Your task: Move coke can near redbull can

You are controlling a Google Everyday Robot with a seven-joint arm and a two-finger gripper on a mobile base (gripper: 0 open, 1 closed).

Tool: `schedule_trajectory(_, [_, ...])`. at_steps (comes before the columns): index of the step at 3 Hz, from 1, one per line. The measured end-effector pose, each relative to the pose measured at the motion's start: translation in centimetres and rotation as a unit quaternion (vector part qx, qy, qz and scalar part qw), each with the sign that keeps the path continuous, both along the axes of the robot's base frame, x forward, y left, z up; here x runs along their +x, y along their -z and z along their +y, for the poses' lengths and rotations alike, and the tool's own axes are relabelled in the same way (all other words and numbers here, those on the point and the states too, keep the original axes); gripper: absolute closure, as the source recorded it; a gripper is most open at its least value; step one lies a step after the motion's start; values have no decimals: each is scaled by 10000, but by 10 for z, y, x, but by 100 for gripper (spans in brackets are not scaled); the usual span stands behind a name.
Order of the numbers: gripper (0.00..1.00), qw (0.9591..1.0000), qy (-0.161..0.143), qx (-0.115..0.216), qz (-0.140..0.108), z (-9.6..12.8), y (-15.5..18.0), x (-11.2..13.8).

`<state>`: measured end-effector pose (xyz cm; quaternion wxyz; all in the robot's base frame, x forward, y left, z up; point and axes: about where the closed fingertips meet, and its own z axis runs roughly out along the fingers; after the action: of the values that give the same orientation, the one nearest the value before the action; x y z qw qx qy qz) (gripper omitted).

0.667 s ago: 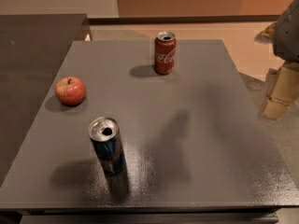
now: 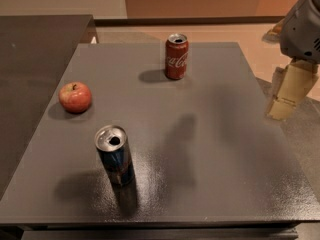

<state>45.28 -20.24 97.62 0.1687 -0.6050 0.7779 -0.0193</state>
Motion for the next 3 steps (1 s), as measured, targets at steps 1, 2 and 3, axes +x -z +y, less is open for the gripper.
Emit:
schedule_trajectory(1, [0, 9995, -84, 291, -90, 24, 0, 27])
schedule_trajectory(2, [0, 9979, 7, 601, -242, 48, 3, 62])
schedule_trajectory(3, [0, 9947, 188, 914, -435, 68, 5, 98])
